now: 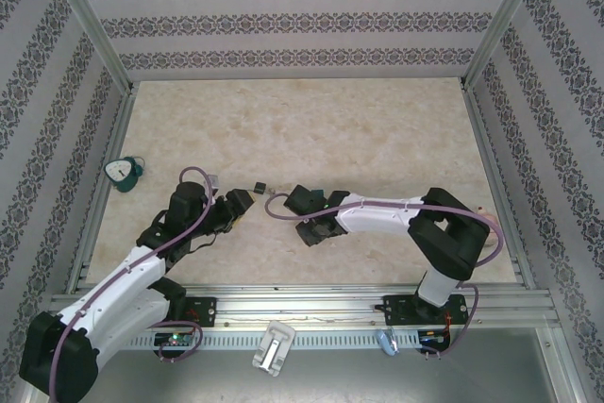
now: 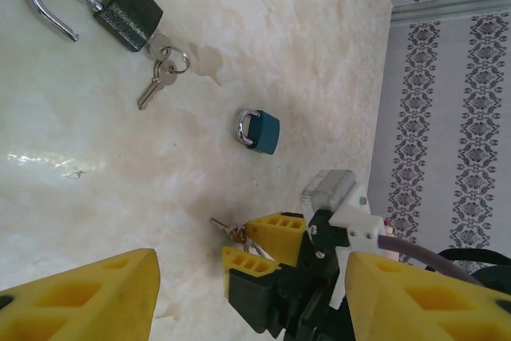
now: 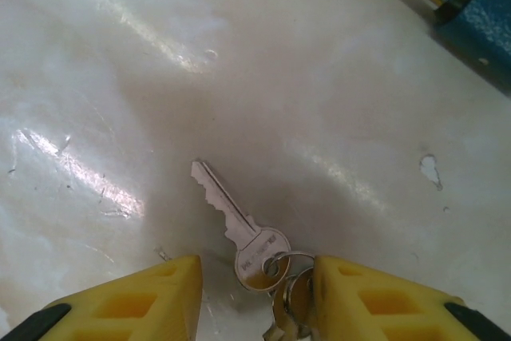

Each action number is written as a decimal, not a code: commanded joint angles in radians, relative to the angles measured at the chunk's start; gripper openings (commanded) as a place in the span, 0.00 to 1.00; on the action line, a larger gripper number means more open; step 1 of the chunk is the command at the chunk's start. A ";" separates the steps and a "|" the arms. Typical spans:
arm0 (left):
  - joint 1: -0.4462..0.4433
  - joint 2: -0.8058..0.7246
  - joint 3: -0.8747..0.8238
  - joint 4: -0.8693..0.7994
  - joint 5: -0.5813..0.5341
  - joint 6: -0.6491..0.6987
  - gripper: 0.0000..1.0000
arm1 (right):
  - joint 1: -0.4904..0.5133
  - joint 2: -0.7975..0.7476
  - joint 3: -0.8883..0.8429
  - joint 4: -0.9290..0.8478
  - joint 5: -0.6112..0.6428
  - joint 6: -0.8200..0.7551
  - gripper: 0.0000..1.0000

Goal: Unlock with the key

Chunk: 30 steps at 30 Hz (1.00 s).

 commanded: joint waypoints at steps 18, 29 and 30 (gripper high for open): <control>-0.011 -0.028 -0.018 -0.009 -0.029 -0.008 0.61 | 0.005 0.055 0.016 -0.002 0.041 0.014 0.00; 0.003 -0.066 0.062 -0.106 -0.056 0.056 0.61 | -0.103 -0.228 -0.126 0.190 -0.234 -0.030 0.00; 0.006 -0.068 0.073 -0.114 -0.056 0.066 0.61 | -0.117 -0.263 -0.140 0.211 -0.274 -0.038 0.00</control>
